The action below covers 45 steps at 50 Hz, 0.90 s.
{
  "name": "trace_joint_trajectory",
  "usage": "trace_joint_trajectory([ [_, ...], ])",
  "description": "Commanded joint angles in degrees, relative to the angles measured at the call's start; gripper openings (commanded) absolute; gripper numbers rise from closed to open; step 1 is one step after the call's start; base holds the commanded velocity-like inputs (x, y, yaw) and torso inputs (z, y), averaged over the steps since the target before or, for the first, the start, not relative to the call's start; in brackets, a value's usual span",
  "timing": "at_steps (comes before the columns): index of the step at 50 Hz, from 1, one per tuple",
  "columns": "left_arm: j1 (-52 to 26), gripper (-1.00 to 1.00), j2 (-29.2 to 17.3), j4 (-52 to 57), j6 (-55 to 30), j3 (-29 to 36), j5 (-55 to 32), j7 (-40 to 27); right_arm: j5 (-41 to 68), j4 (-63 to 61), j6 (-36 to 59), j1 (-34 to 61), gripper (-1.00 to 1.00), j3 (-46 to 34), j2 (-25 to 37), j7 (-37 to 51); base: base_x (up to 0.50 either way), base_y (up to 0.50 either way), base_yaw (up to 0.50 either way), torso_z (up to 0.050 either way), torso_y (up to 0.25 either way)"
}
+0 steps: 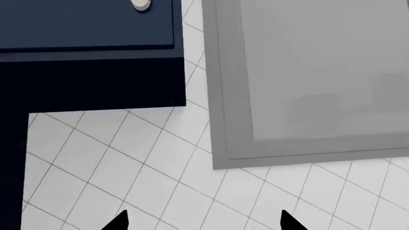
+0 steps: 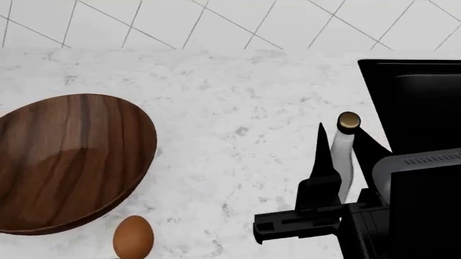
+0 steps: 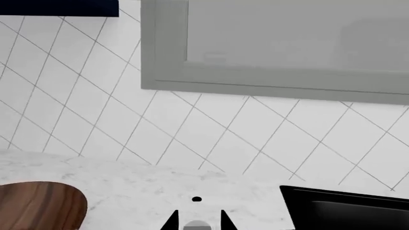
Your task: Place the eggs and milk next to the bowl.
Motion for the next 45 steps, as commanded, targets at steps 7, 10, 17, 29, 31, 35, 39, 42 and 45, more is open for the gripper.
trace_joint_trajectory([
  [7,0.71,1.0,1.24,-2.19,1.47,0.72,0.7,0.45,-1.85,1.34,-1.54,-1.22,-1.0,-0.04,-0.4,-0.78,0.0,0.5,0.0,0.0,0.0],
  [10,0.69,1.0,1.23,-2.27,1.53,0.74,0.74,0.52,-2.07,1.34,-1.62,-1.31,-1.0,-0.08,-0.38,-0.9,0.0,0.5,0.0,0.0,0.0],
  [17,0.37,1.0,1.24,-2.39,1.47,0.85,0.69,0.48,-2.27,1.34,-1.57,-0.94,-1.0,-0.28,-0.54,-0.89,0.0,0.32,0.0,0.0,0.0],
  [29,0.4,1.0,1.08,-2.26,1.55,0.67,0.5,0.4,-2.38,0.84,-1.1,-0.03,-1.0,-0.91,-0.53,-1.09,0.0,0.0,0.0,0.0,0.001],
  [31,0.41,1.0,1.05,-2.19,1.58,0.6,0.43,0.38,-2.45,0.9,-1.03,0.09,-1.0,-1.08,-0.67,-1.1,0.09,0.0,0.0,0.0,0.0],
  [35,0.76,1.0,1.14,-2.24,1.85,0.54,0.56,0.47,-2.65,0.89,-0.91,0.16,-1.0,-1.41,-0.85,-1.1,0.29,0.0,0.0,0.0,0.0],
  [39,1.31,1.0,1.21,-2.35,2.21,0.39,0.76,0.64,-2.91,0.83,-1.06,-0.25,-1.0,-1.41,-0.67,-1.25,0.29,0.0,0.0,0.0,0.0],
  [42,1.38,1.0,1.25,-2.39,2.32,0.35,0.76,0.66,-2.83,0.77,-1.0,-0.21,-1.0,-1.49,-0.64,-1.18,0.29,0.0,0.0,0.0,0.0],
  [45,1.47,1.0,1.28,-2.46,2.4,0.33,0.82,0.66,-2.78,0.79,-0.85,0.0,-1.0,-1.64,-0.68,-1.14,0.29,0.0,0.0,0.0,0.003],
])
